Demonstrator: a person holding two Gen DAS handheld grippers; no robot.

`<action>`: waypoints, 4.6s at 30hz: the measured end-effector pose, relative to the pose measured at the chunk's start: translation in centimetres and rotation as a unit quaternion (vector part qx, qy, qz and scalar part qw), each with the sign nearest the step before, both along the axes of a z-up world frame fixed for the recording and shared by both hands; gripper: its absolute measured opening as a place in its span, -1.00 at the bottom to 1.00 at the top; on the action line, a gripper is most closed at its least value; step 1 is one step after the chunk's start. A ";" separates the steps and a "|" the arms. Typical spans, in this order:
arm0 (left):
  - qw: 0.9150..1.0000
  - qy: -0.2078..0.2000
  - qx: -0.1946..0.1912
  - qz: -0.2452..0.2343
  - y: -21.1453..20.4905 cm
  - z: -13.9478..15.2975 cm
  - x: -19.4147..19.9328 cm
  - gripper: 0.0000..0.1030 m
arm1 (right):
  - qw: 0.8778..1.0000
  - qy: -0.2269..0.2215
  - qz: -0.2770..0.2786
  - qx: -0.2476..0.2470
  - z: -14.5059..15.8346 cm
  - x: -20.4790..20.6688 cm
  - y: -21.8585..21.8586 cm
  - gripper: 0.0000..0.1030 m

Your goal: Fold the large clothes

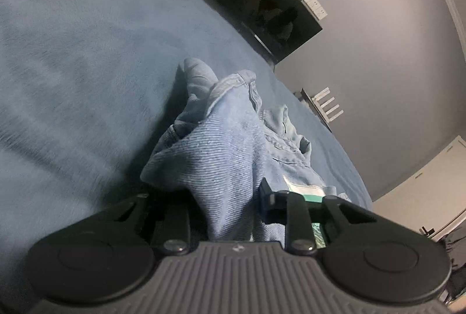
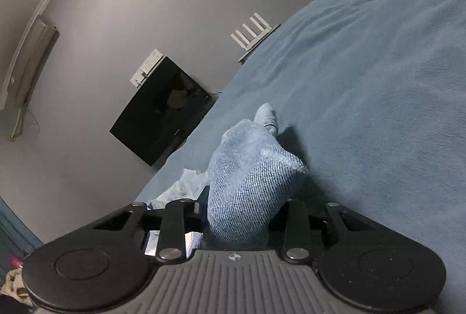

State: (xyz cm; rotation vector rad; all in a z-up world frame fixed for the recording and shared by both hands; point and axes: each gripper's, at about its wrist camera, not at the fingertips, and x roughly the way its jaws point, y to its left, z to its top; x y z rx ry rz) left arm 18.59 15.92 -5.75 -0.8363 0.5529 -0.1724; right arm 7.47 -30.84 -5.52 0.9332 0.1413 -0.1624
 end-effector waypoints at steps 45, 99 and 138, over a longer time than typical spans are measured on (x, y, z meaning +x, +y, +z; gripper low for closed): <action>0.943 0.014 0.283 -0.177 -14.9 6.1 -11.9 0.42 | 0.977 0.139 -0.028 0.158 -5.1 -11.2 4.5 0.44; 0.918 0.046 0.372 -0.127 -14.5 2.2 -3.5 0.43 | 0.908 0.259 0.063 -0.323 -2.0 0.4 7.4 0.39; 0.909 0.030 0.406 -0.088 -13.1 1.4 0.5 0.67 | 0.884 0.226 0.088 -0.401 -1.8 7.6 7.8 0.42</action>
